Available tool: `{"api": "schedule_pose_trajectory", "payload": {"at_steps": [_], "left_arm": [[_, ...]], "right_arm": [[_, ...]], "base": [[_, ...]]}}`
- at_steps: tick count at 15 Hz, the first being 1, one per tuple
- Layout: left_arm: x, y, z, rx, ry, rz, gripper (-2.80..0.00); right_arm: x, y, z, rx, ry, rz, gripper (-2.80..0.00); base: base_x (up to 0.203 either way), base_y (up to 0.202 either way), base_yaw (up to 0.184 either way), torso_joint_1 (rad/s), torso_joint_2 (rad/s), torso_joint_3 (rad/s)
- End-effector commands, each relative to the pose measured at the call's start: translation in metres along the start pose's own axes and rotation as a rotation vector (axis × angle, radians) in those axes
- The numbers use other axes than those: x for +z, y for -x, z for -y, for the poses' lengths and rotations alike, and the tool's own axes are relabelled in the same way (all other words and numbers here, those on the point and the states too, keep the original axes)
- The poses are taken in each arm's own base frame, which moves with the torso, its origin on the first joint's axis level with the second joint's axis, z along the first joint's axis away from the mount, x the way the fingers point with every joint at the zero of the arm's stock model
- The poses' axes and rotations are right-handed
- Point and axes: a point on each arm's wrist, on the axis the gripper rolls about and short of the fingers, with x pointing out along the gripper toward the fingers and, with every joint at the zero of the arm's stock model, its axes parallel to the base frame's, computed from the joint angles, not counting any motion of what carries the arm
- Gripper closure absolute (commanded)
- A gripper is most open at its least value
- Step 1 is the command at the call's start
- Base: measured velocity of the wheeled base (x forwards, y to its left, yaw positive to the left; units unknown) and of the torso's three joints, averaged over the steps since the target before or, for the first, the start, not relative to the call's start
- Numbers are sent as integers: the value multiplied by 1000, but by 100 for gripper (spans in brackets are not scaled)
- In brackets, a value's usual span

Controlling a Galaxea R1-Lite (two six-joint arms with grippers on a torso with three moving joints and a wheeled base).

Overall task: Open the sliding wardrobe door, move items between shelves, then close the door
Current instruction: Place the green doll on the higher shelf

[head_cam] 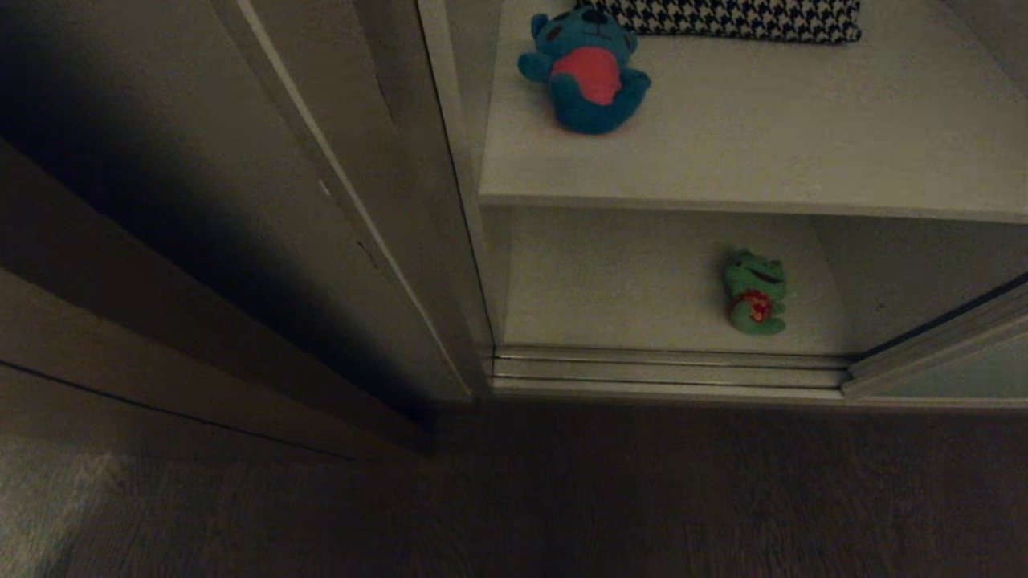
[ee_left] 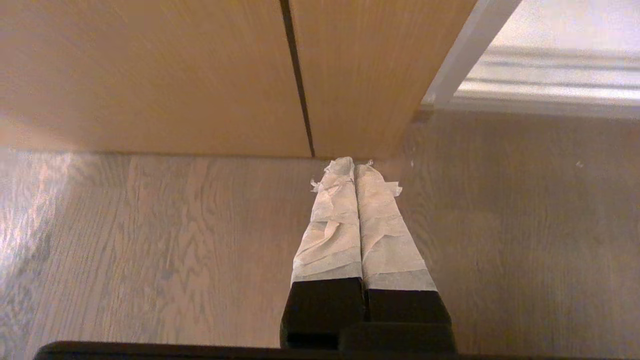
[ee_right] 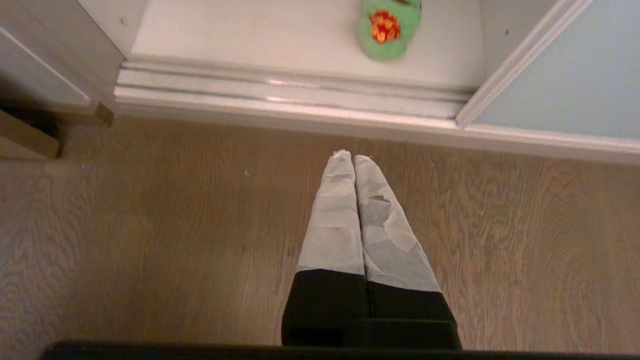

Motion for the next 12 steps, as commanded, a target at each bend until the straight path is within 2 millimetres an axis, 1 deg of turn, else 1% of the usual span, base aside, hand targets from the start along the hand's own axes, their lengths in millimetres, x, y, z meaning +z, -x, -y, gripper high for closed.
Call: {"api": "schedule_pose_trajectory", "payload": {"at_steps": [1, 12], "left_arm": [[0, 0, 0, 0, 0, -1, 0], [0, 0, 0, 1, -2, -1, 0]], "right_arm": [[0, 0, 0, 0, 0, 4, 0], [0, 0, 0, 0, 0, 4, 0]], "base": [[0, 0, 0, -2, 6, -197], [0, 0, 0, 2, 3, -198]]}}
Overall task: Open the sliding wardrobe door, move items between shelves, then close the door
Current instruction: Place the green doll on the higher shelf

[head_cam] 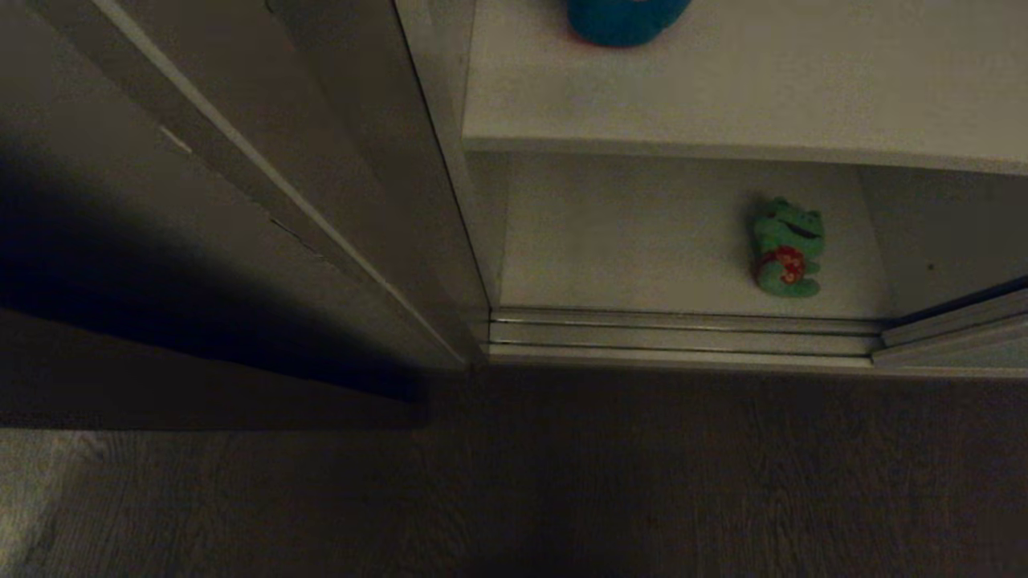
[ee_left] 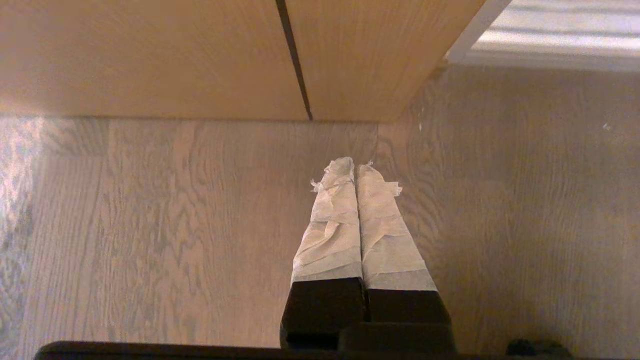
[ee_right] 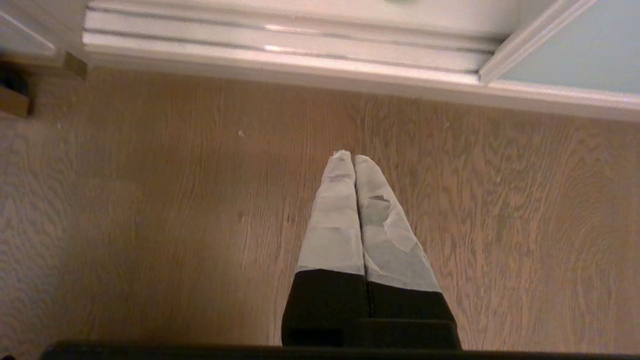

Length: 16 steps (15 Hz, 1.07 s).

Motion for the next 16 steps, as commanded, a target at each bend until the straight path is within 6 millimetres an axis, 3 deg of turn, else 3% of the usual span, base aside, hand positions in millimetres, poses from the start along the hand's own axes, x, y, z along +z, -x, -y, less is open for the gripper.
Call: {"api": "schedule_pose_trajectory", "payload": {"at_steps": [1, 11, 16], "left_arm": [[0, 0, 0, 0, -1, -1, 0], [0, 0, 0, 0, 1, -1, 0], [0, 0, 0, 0, 5, -1, 0]], "right_arm": [[0, 0, 0, 0, 0, 4, 0], [0, 0, 0, 0, 0, 4, 0], [0, 0, 0, 0, 0, 4, 0]], "base": [[0, 0, 0, 5, 2, -196], [0, 0, 0, 2, 3, -196], [0, 0, 0, 2, 1, -45]]}}
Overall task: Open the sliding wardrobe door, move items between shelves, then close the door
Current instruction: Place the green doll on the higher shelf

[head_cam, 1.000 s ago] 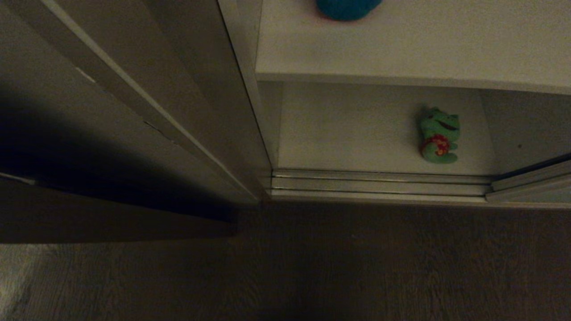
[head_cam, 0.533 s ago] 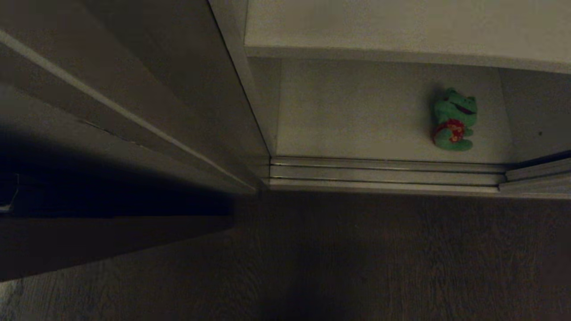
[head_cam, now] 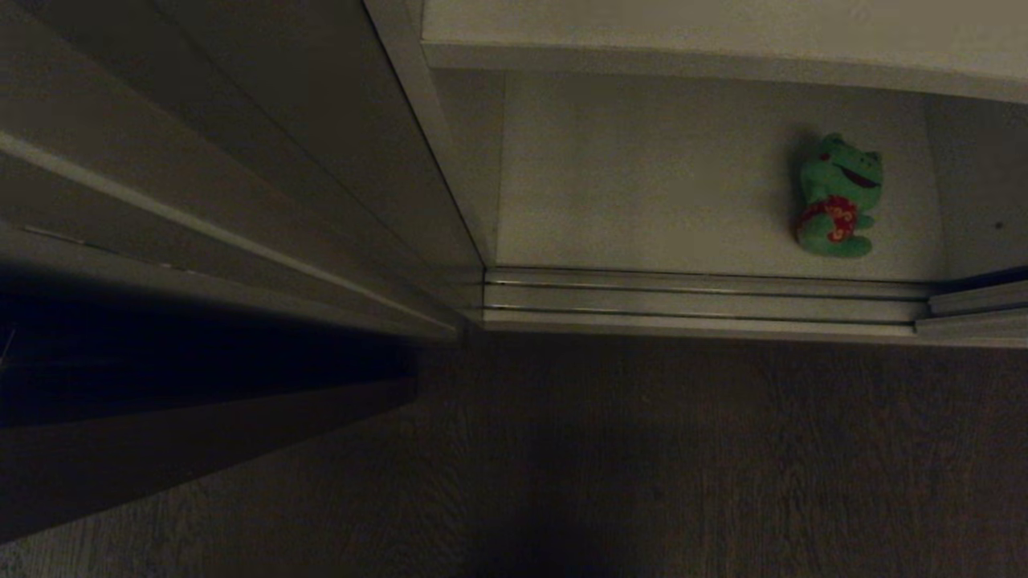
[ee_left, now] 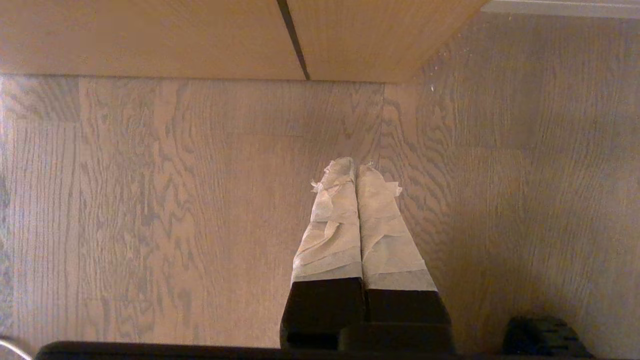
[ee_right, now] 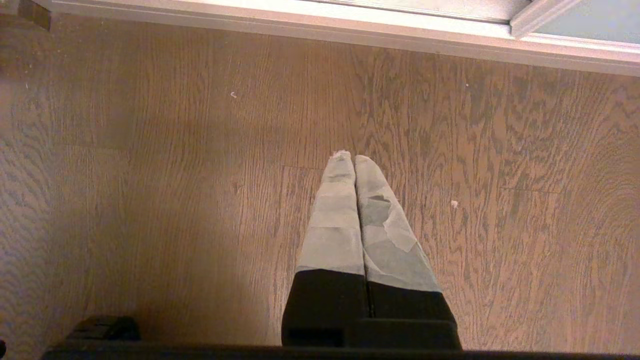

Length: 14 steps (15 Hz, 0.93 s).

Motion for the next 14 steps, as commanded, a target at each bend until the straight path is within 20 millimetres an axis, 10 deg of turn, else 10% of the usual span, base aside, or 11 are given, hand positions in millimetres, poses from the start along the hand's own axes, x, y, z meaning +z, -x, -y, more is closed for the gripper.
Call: {"api": "schedule_pose_trajectory", "payload": {"at_steps": [1, 14], "left_arm": [[0, 0, 0, 0, 0, 0, 0], [0, 0, 0, 0, 0, 0, 0]], "right_arm": [[0, 0, 0, 0, 0, 5, 0], [-1, 0, 0, 0, 34, -5, 0]], "base": [[0, 0, 0, 0, 0, 0], [0, 0, 0, 0, 0, 0]]}}
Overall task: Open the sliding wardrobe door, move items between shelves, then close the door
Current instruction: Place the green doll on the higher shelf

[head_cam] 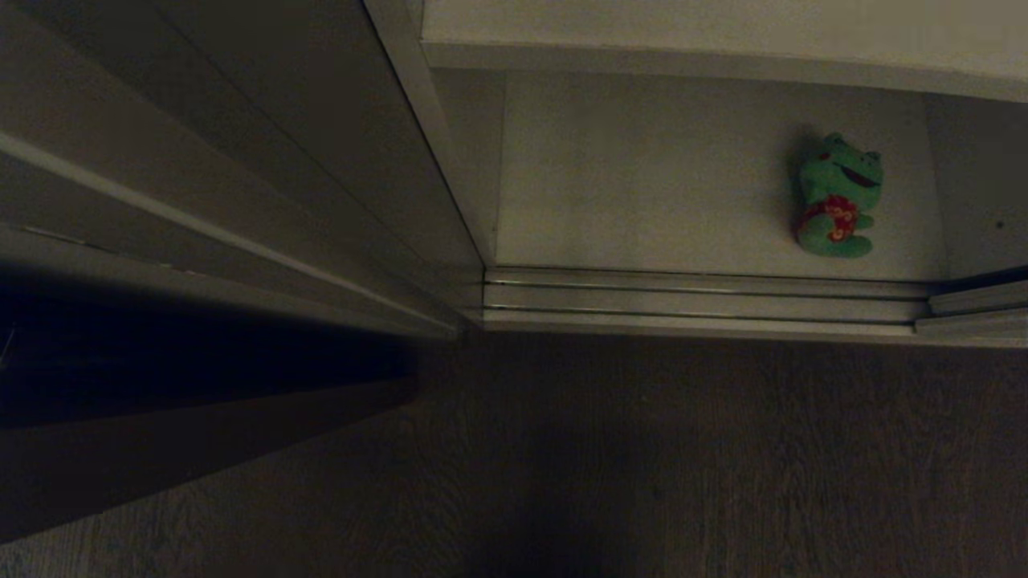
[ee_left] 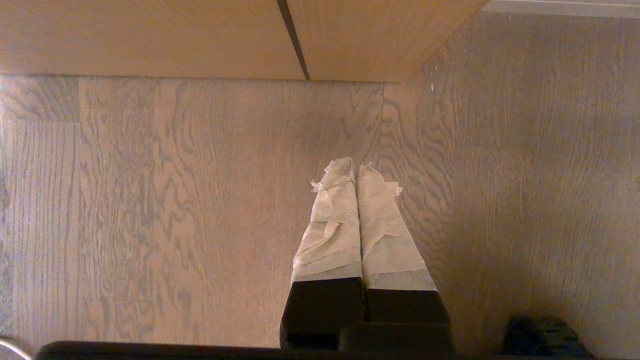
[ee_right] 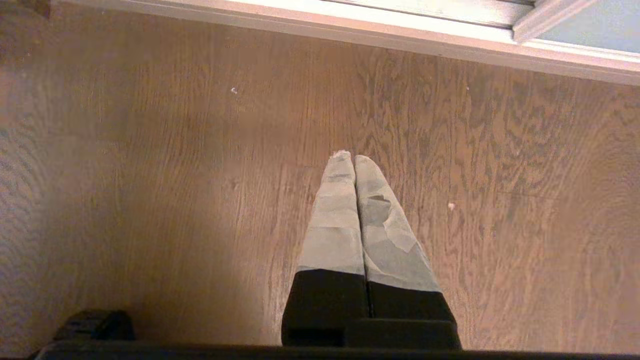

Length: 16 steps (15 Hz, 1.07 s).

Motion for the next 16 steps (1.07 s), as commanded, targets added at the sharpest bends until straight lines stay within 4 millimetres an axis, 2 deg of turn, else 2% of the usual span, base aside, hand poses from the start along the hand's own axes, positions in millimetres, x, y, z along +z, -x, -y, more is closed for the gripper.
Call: {"api": "schedule_pose_trajectory", "payload": {"at_steps": [1, 3, 5, 7, 9, 13, 16], "left_arm": [[0, 0, 0, 1, 0, 0, 0], [0, 0, 0, 0, 0, 0, 0], [0, 0, 0, 0, 0, 0, 0], [0, 0, 0, 0, 0, 0, 0], [0, 0, 0, 0, 0, 0, 0], [0, 0, 0, 0, 0, 0, 0], [0, 0, 0, 0, 0, 0, 0]], "right_arm": [[0, 1, 0, -4, 1, -14, 0], [5, 6, 0, 1, -6, -82, 0], [26, 7, 1, 11, -18, -133, 0], [48, -2, 2, 10, -37, -199, 0], [59, -19, 2, 2, -44, -281, 0], [73, -71, 4, -40, -81, -379, 0], [71, -115, 6, -79, -117, -453, 0]], "base": [[0, 0, 0, 0, 0, 0], [0, 0, 0, 0, 0, 0], [0, 0, 0, 0, 0, 0], [0, 0, 0, 0, 0, 0], [0, 0, 0, 0, 0, 0], [0, 0, 0, 0, 0, 0], [0, 0, 0, 0, 0, 0]]}}
